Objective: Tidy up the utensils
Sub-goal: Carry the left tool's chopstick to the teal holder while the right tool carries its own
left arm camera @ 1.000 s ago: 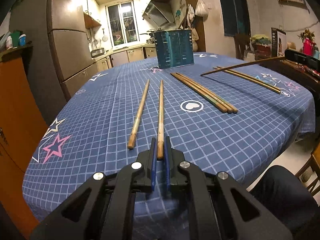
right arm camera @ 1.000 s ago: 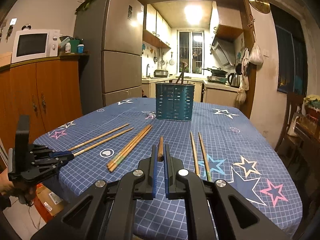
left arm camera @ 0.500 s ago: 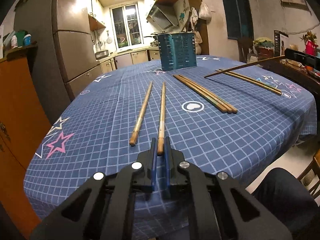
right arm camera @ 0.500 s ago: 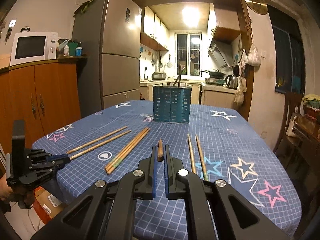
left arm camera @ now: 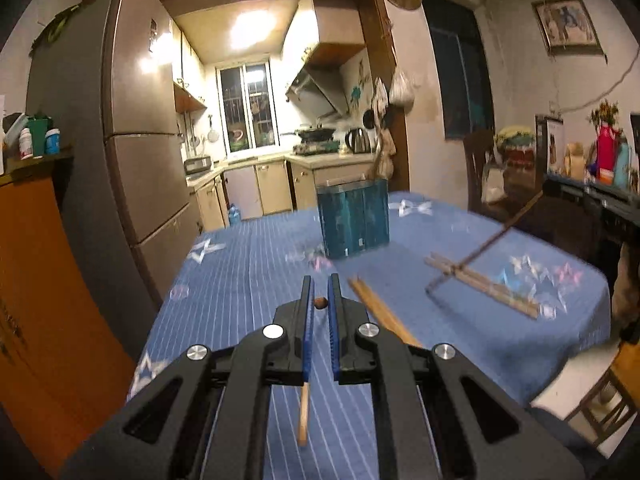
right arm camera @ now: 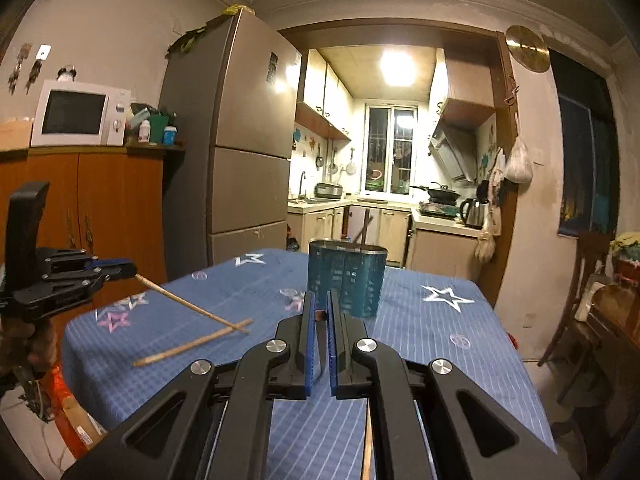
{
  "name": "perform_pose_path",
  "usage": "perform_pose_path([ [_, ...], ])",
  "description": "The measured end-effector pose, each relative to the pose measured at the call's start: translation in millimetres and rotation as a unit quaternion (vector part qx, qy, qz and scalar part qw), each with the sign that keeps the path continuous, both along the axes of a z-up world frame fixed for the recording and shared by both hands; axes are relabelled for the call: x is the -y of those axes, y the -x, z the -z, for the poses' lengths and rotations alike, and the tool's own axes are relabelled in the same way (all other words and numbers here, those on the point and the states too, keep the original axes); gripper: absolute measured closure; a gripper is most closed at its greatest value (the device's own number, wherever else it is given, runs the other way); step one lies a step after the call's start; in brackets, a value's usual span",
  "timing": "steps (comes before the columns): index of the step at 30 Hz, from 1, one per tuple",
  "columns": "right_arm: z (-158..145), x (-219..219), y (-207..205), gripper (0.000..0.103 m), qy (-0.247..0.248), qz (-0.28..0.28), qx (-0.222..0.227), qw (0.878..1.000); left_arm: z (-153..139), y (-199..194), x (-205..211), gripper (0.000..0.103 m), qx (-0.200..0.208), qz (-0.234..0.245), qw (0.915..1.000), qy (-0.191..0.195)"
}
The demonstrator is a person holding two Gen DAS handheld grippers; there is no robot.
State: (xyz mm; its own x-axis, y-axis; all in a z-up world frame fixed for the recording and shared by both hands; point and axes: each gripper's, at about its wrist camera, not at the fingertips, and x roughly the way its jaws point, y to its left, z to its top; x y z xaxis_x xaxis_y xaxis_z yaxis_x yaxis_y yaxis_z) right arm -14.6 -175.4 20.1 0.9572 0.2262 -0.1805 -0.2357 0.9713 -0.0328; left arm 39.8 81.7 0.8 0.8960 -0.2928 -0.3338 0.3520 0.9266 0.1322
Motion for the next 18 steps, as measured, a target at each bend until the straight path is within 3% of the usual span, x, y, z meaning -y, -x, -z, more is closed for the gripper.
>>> perform_pose_path([
  [10,-46,16,-91,0.096,-0.020,-0.033,-0.046,0.998,-47,-99,17,0.098,-0.049,0.006,0.9984,0.027],
  [18,-86,8,-152,0.096,-0.016,-0.044,-0.062,0.997,-84,-142,39,0.098,-0.059,0.012,0.9980,0.020],
])
